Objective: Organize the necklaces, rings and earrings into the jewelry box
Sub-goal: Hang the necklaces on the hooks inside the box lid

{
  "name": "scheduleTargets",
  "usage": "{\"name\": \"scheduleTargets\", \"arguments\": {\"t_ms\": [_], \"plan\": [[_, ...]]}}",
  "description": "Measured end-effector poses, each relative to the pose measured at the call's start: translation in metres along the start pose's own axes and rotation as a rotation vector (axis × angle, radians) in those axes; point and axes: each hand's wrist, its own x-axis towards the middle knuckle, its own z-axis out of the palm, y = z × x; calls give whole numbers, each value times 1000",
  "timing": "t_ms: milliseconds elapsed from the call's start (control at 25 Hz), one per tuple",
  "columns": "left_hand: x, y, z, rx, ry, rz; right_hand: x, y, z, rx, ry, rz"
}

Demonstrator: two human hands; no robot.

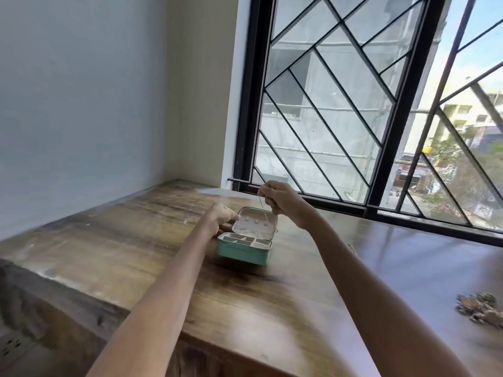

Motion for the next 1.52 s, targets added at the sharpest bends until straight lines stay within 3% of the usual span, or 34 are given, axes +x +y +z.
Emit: {"name": "scheduleTargets", "arguments": {"t_ms": [200,400,720,1040,1360,1520], "plan": [[-26,12,19,-264,-78,-32,-16,-9,-7,-55,-55,-40],[-38,19,47,-360,-96,20,-35,-8,-17,-36,-67,-22],[-47,16,60,-450,-93,55,-39,8,-18,320,-8,49],[-46,17,61,-424,-111,79,-33,30,-14,115,164,191],[-46,16,63,-431,-122,90,-19,36,-15,-305,249,105],[-46,16,63,-446,-115,84,-18,36,-17,-221,315,122]]}}
